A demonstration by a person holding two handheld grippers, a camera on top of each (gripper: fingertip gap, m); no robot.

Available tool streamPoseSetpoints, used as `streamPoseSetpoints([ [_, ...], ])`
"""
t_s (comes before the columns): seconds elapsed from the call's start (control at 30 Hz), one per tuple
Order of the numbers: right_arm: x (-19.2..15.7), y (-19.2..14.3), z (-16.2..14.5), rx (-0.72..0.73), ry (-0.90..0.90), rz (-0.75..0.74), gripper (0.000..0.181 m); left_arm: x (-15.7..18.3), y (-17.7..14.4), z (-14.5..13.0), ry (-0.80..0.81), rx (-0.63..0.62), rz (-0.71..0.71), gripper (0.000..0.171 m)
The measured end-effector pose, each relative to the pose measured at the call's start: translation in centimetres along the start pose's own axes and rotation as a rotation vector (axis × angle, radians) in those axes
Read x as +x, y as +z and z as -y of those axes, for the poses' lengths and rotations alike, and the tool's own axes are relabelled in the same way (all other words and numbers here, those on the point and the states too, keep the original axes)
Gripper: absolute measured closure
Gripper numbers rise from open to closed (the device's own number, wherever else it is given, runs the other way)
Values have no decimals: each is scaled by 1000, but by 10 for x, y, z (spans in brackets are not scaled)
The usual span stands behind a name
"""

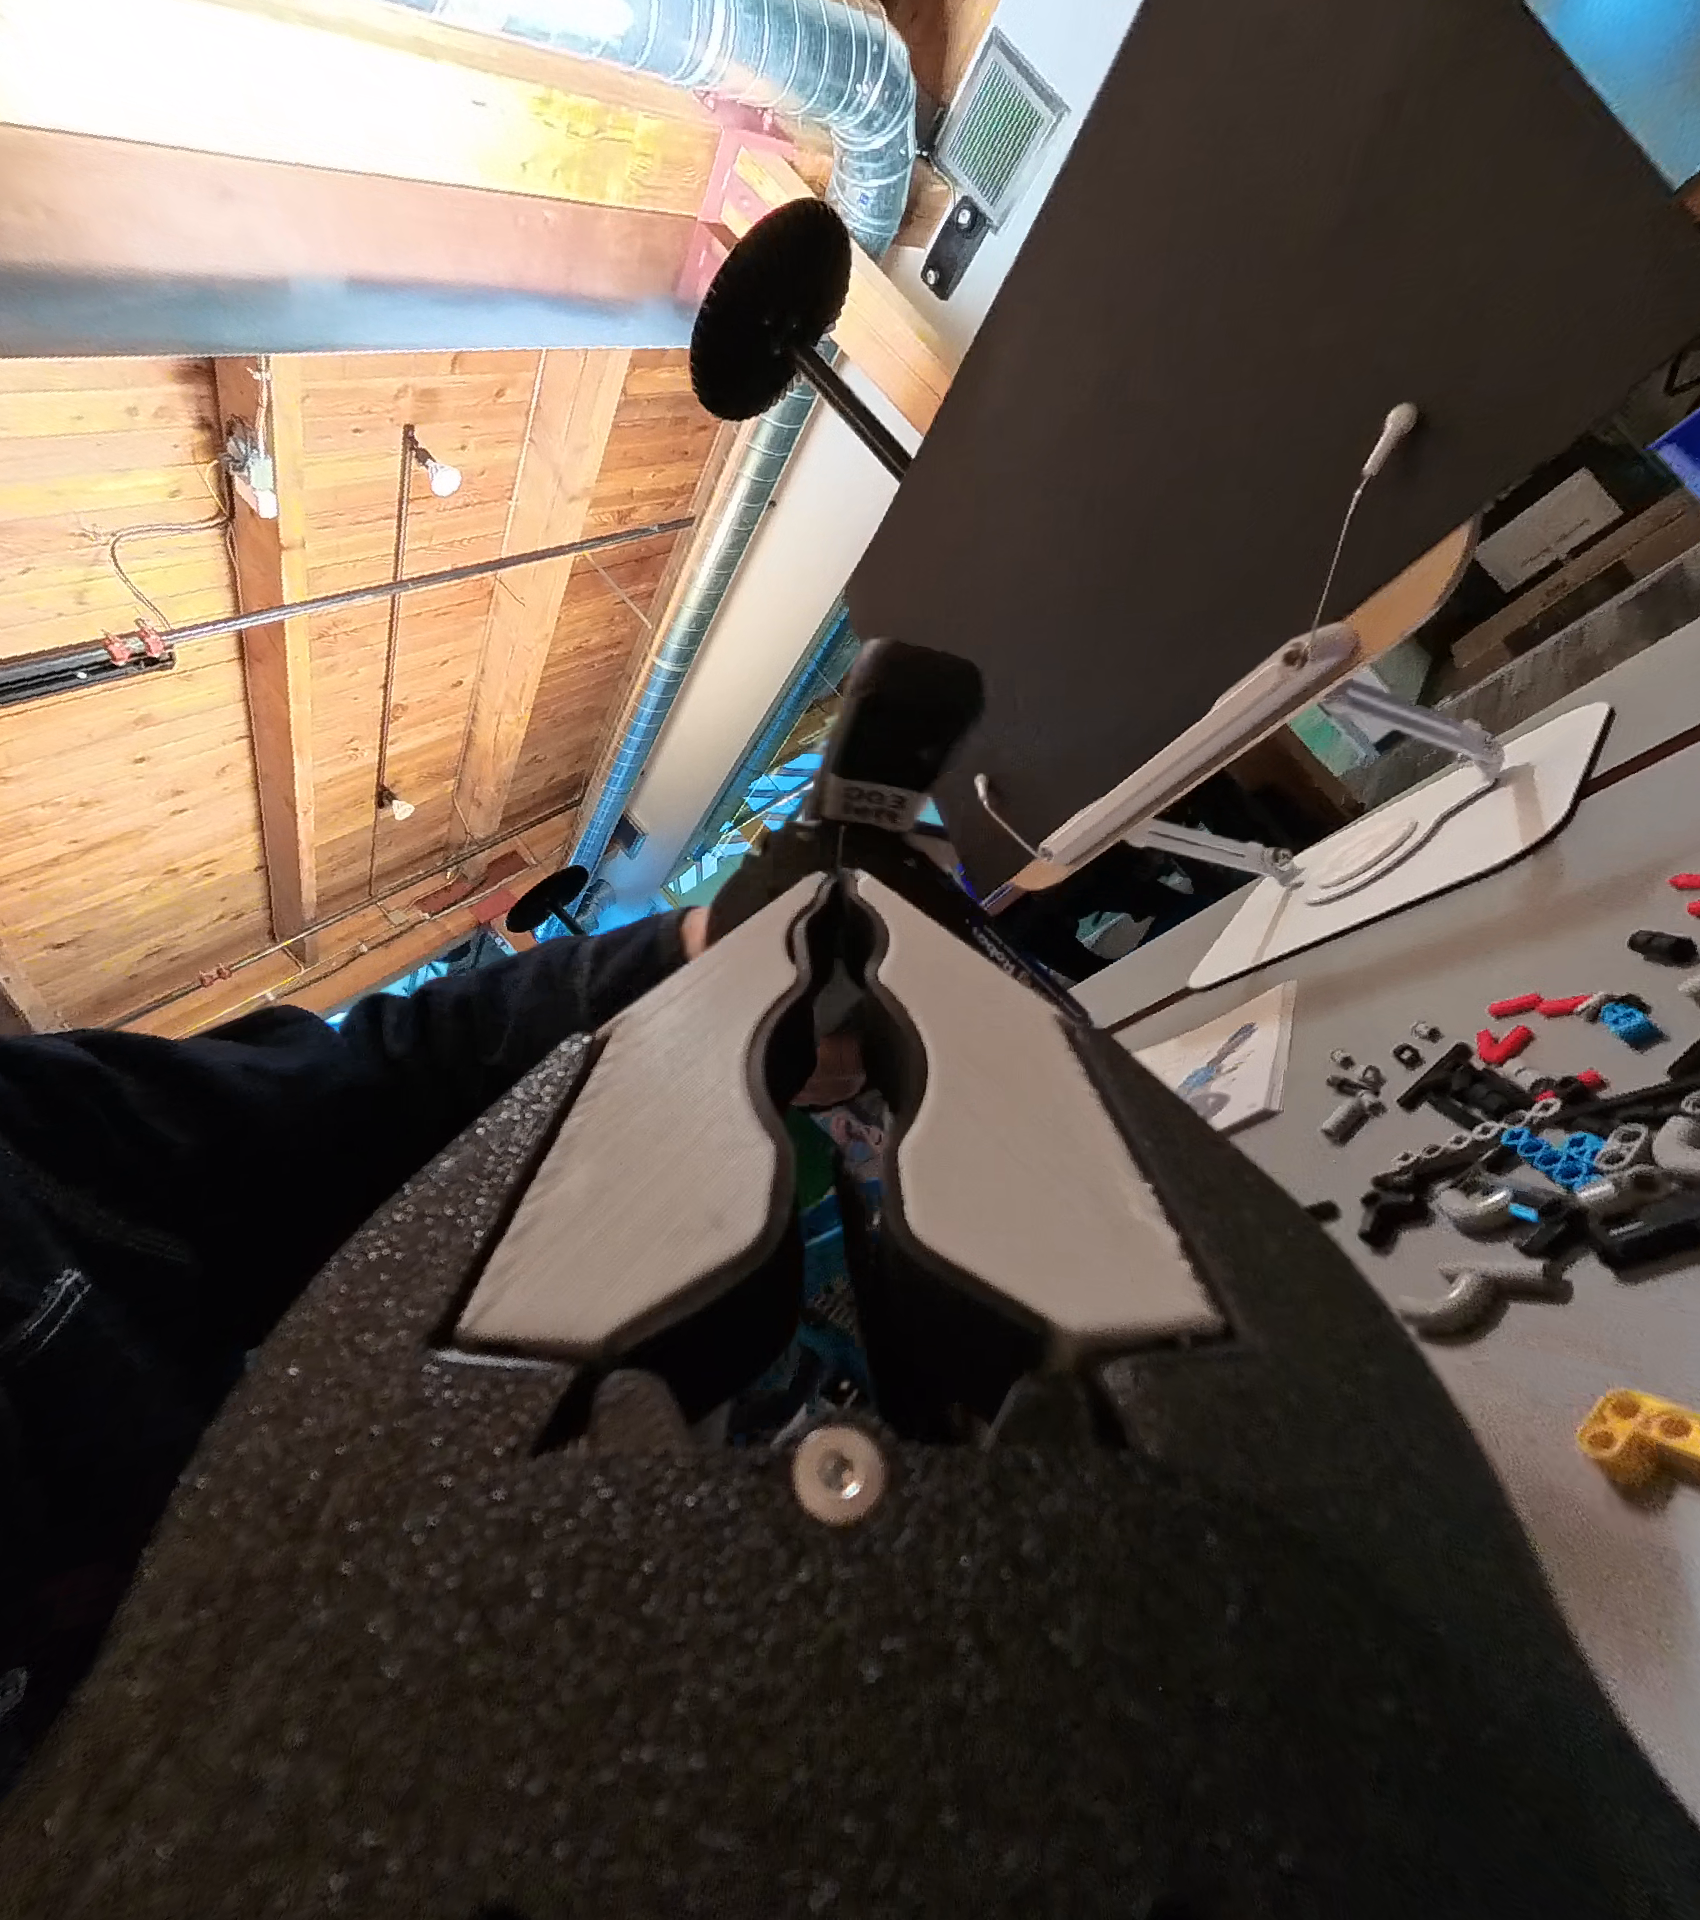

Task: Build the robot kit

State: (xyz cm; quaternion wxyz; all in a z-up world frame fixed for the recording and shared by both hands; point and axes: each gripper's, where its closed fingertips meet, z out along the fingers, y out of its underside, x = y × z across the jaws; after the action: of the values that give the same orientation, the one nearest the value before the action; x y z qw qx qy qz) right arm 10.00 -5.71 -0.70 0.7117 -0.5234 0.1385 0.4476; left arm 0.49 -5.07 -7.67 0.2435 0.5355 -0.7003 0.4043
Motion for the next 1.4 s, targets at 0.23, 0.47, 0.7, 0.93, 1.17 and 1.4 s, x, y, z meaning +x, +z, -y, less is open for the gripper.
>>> streamPoseSetpoints([
  [0.23,3,-5,-9,-12,-42,-19,181,-8,2,-16,19,14,720,101],
  [0.47,2,-8,-8,0,-21,2,181,-3,14,-27,103,-3,974,141],
  [0.7,-1,-11,-5,19,16,38,181,3,19,-26,75,-2,759,145],
  [0.93,-1,-11,-4,23,43,56,181,14,16,-20,-52,125,191,147],
  [1.17,-4,-5,-12,-20,7,36,181,21,4,-10,-164,238,-261,156],
  [1.4,-21,-8,-32,30,57,-59,181,15,3,-9,-44,191,-143,143],
])
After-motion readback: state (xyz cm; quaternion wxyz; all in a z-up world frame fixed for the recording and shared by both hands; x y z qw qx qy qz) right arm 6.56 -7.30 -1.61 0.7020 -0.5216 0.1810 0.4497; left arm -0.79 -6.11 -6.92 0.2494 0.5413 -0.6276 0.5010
